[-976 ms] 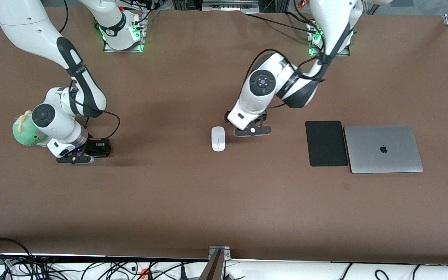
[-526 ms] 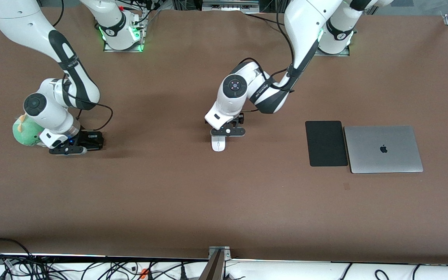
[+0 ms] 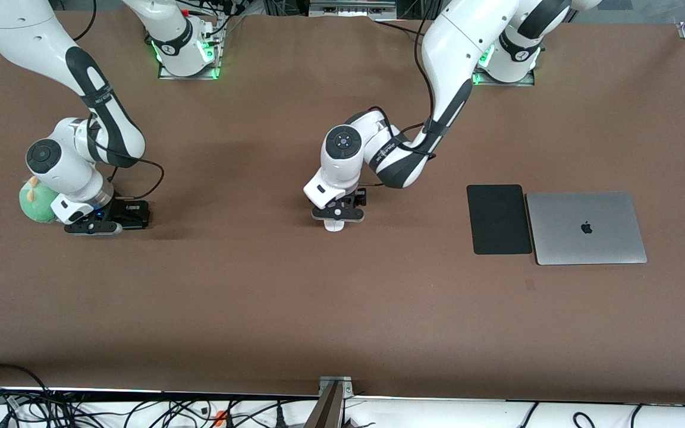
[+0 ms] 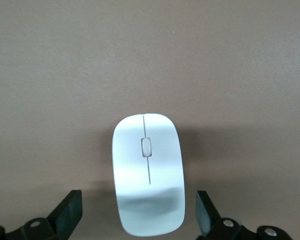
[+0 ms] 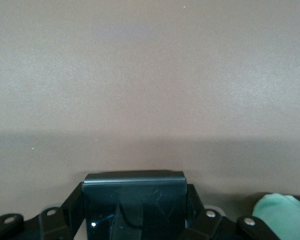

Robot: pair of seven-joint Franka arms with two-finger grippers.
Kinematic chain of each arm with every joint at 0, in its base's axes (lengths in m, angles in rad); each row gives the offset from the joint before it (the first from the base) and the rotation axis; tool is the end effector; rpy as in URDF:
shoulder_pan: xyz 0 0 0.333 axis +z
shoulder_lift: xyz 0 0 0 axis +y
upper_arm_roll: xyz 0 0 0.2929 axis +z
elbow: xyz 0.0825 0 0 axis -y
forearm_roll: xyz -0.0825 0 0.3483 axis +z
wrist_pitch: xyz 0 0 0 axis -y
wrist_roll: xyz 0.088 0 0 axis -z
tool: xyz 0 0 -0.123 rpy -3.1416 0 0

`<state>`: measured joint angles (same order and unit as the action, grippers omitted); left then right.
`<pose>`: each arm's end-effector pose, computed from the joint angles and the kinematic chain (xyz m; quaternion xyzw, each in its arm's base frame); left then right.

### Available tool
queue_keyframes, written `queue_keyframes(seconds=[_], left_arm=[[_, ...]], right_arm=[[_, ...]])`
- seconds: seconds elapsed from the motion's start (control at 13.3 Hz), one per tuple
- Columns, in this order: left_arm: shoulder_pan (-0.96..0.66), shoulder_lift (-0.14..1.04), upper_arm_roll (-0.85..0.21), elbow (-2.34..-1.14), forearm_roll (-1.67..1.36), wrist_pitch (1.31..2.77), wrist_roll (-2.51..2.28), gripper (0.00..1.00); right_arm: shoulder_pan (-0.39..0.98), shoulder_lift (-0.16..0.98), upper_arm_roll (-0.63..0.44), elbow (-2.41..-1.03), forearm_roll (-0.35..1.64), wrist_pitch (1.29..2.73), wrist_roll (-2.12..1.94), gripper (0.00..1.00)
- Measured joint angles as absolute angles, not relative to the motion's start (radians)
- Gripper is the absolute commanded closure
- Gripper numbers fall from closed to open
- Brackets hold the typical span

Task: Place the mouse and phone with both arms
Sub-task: 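Release the phone and raise the right gripper while the left gripper lifts the mouse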

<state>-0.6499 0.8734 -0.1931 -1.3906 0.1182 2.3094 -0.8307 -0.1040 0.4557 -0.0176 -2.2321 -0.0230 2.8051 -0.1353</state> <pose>0.4828 -0.4977 0.1875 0.9991 -0.0085 0.0000 0.0417 0.5278 -0.0638 0.1710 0.9981 0.0186 0.0571 0.0157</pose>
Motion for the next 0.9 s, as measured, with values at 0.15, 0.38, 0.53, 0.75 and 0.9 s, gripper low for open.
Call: queue_keyframes(seconds=[0.15,0.38,0.53,0.75,0.9], left_arm=[[-0.659,0.887,-0.193,-1.38,0.118,2.316,-0.831,0.0],[-0.668,0.892,-0.193,-1.379,0.118,2.317,-0.831,0.0],[-0.668,0.893,-0.191,-1.379,0.118,2.317,-0.831,0.0],[-0.668,0.899,-0.189,-1.379,0.119,2.333,-0.831,0.0],[-0.668,0.904,-0.189,-1.379,0.119,2.34,-0.831,0.0]], right_arm=[[-0.104,0.458,-0.017,-2.235,-0.023,2.812,-0.135,0.0],[-0.104,0.458,-0.014,-2.235,-0.023,2.814,-0.136,0.0],[-0.104,0.455,-0.009,-2.229,-0.023,2.814,-0.136,0.0],[-0.104,0.438,-0.001,-2.183,-0.023,2.734,-0.137,0.0],[-0.104,0.412,0.004,-2.118,-0.023,2.611,-0.137,0.0]])
